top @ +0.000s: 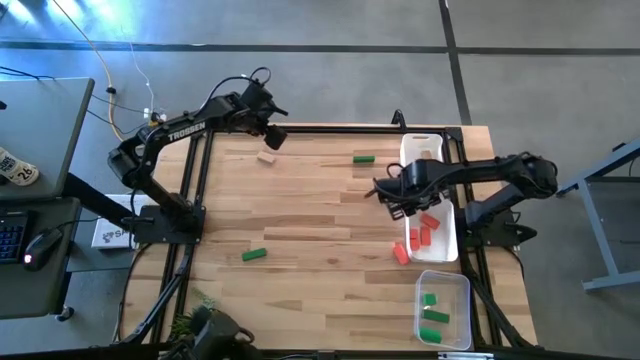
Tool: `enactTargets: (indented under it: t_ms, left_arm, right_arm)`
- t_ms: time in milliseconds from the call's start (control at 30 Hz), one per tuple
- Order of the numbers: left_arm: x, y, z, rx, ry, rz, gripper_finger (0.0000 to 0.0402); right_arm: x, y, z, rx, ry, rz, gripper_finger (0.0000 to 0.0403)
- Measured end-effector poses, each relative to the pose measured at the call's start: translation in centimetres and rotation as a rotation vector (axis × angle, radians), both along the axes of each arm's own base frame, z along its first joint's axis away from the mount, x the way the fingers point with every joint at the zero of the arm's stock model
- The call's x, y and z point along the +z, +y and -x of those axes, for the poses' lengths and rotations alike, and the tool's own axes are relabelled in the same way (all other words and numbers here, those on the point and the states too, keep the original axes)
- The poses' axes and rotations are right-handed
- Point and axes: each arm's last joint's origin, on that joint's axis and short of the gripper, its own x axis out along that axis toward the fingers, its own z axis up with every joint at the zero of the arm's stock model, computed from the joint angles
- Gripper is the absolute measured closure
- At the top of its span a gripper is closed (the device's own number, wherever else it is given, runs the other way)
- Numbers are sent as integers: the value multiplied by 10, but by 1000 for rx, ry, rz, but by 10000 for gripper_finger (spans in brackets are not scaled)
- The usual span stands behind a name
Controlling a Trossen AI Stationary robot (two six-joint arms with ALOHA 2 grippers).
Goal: Sort & place blocks by color
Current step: Put the brown block into the top white bin
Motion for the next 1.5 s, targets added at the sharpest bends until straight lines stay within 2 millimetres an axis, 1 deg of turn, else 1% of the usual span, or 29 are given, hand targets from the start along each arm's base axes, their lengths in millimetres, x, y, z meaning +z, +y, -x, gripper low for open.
enactTargets:
  t_ms: [200,467,567,800,967,1033,1300,1400,1500]
  left_arm:
    - [1,8,10,6,-17,18,177]
    - [26,20,15,18,-68,-38,177]
    - [32,22,16,18,-75,-56,177]
    - [34,22,15,-122,-4,-111,177]
    - [36,22,15,-272,74,-175,177]
    - [40,23,15,-315,102,-202,177]
    - [72,27,12,-409,129,-338,177]
    - [75,25,13,-486,171,-339,177]
    - [70,21,15,-538,216,-292,177]
  right_arm:
    - [-1,-15,-3,46,-43,-18,233]
    - [-1,-34,-1,92,-40,-12,233]
    - [-1,-39,-1,95,-45,-14,233]
    - [-2,-44,-2,128,-71,-41,233]
    - [-2,-45,-3,131,-80,-46,233]
    - [-2,-45,-3,134,-80,-46,233]
    - [-2,-46,-6,136,-112,-29,233]
    - [-2,-46,-8,137,-135,-22,233]
    - [-2,-47,-11,138,-159,-13,233]
